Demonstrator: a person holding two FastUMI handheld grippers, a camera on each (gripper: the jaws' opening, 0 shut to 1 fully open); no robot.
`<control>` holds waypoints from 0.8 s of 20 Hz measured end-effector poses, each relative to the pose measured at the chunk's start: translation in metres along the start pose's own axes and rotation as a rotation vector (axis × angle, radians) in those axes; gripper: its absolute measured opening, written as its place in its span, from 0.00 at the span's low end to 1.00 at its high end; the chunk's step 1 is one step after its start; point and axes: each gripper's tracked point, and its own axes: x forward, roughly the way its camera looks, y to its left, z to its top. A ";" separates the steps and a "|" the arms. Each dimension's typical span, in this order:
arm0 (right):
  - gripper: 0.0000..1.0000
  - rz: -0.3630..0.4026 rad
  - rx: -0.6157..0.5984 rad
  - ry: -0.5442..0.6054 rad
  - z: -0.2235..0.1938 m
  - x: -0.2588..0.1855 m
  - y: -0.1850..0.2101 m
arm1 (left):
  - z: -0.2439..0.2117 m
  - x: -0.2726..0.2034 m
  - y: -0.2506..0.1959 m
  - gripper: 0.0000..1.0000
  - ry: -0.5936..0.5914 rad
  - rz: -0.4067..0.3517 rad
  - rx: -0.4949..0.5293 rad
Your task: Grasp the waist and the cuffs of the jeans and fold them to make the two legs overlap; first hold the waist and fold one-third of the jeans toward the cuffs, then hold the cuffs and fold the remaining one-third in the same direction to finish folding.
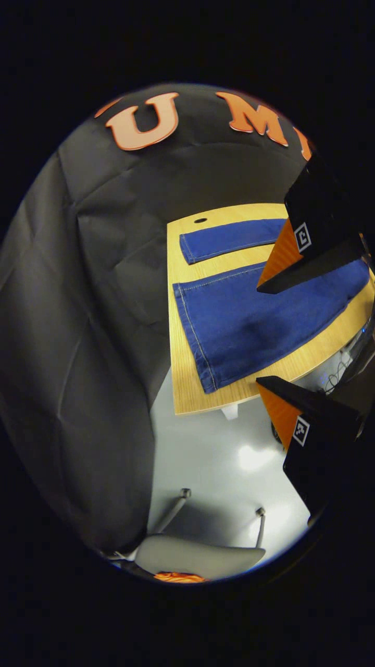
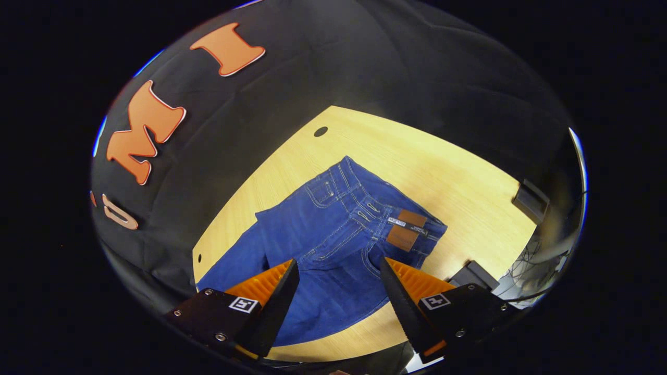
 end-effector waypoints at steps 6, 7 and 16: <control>0.98 -0.004 0.053 0.011 -0.004 0.005 -0.006 | 0.015 0.022 0.000 0.88 -0.004 -0.067 -0.062; 0.98 -0.004 0.064 0.013 -0.004 0.007 -0.006 | 0.017 0.024 0.000 0.87 -0.006 -0.072 -0.064; 0.98 -0.031 0.152 0.017 -0.005 0.019 -0.031 | 0.022 0.064 -0.012 0.25 -0.008 -0.163 -0.104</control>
